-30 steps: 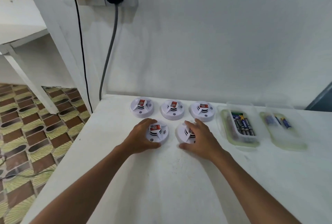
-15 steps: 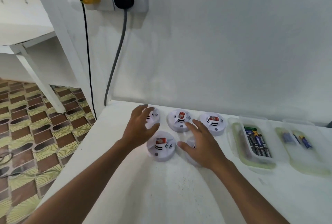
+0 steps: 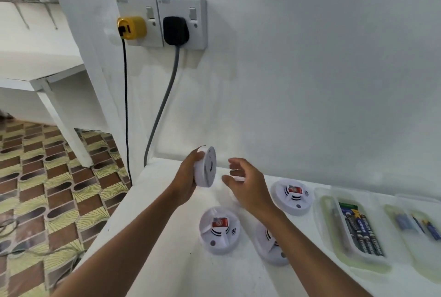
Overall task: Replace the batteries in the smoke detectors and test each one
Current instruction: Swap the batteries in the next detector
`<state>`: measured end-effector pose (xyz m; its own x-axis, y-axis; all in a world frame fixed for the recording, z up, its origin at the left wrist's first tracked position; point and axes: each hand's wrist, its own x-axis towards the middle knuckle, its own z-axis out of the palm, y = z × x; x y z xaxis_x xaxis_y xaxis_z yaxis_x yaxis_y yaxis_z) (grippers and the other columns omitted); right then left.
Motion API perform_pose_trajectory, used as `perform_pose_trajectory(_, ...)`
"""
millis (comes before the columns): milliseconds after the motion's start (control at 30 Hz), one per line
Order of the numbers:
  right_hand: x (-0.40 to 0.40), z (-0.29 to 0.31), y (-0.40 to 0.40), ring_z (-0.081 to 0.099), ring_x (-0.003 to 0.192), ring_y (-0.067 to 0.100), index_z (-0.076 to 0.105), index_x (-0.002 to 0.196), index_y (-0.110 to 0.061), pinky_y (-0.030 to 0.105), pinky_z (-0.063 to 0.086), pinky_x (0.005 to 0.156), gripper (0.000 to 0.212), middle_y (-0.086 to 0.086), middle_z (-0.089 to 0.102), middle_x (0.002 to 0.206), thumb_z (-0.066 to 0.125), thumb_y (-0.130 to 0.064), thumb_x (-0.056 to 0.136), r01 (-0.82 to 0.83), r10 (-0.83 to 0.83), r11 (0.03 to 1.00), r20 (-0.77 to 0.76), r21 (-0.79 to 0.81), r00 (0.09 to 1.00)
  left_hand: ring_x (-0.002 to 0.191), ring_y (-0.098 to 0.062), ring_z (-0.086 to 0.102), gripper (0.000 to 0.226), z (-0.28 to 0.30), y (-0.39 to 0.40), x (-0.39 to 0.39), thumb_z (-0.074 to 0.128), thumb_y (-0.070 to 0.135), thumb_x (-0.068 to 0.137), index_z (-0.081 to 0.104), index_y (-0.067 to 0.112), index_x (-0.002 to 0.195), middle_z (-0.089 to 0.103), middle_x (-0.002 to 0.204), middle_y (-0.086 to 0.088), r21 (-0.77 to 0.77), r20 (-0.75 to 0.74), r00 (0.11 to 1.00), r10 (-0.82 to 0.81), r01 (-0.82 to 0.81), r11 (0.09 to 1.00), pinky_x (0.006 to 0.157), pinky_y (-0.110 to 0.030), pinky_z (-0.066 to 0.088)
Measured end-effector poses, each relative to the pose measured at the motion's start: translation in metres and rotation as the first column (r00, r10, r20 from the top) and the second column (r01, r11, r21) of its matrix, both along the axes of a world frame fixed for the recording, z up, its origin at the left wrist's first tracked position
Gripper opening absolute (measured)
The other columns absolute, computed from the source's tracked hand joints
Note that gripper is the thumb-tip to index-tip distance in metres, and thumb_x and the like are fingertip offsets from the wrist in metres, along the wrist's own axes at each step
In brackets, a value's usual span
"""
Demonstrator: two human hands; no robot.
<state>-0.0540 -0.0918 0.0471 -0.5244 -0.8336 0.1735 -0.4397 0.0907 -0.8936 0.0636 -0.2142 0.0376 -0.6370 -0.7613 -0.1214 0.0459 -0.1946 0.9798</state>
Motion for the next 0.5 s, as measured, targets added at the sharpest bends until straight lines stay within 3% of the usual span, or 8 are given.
perform_pose_trajectory(67,0.009,0.011,0.001,0.059,0.099,0.004,0.055,0.123,-0.019,0.01,0.049,0.071,0.049,-0.008,0.061,0.111,0.077,-0.025,0.08,-0.018,0.02,0.998,0.035,-0.059,0.999,0.102,-0.028,0.059,0.063,0.017,0.015,0.009,0.04,0.047,0.081,0.053,0.007,0.129,0.06,0.118,-0.02,0.166,-0.224,0.973,-0.061,0.1,0.981,0.082,-0.036,0.049)
perform_pose_trajectory(167,0.021,0.027,0.005,0.055,0.096,0.002,0.055,0.118,-0.022,0.012,0.045,0.07,0.06,-0.011,0.057,0.11,0.083,-0.04,0.068,-0.034,0.031,0.995,-0.03,-0.097,0.999,0.099,-0.027,0.064,0.059,0.031,0.035,0.017,0.03,0.045,0.088,0.059,0.006,0.122,0.067,0.108,-0.017,0.208,-0.336,0.939,-0.075,0.151,0.966,0.078,-0.035,0.055)
perform_pose_trajectory(300,0.021,0.048,0.014,0.049,0.092,0.008,0.057,0.104,-0.022,0.009,0.04,0.071,0.058,-0.006,0.056,0.101,0.089,-0.039,0.058,-0.111,0.099,0.99,-0.139,-0.082,0.985,0.1,-0.028,0.063,0.057,0.04,0.055,0.025,0.037,0.044,0.084,0.064,0.007,0.117,0.065,0.109,-0.019,0.236,-0.356,0.934,-0.037,0.128,0.963,0.081,-0.037,0.052)
perform_pose_trajectory(433,0.019,0.063,0.028,0.046,0.084,-0.002,0.055,0.099,-0.02,0.005,0.037,0.071,0.055,-0.005,0.051,0.099,0.091,-0.027,0.058,-0.235,0.223,0.971,-0.201,-0.037,0.954,0.098,-0.028,0.061,0.053,0.043,0.072,0.03,0.034,0.042,0.086,0.073,0.01,0.103,0.064,0.106,-0.017,0.294,-0.33,0.943,-0.043,0.146,0.945,0.083,-0.039,0.048)
perform_pose_trajectory(500,0.019,0.065,0.033,0.044,0.086,-0.003,0.053,0.098,-0.023,0.007,0.036,0.071,0.055,-0.007,0.047,0.099,0.091,-0.028,0.058,-0.276,0.27,0.961,-0.272,0.016,0.924,0.092,-0.027,0.06,0.052,0.047,0.077,0.032,0.033,0.041,0.086,0.073,0.01,0.098,0.062,0.103,-0.016,0.317,-0.29,0.955,-0.054,0.149,0.937,0.077,-0.038,0.046)
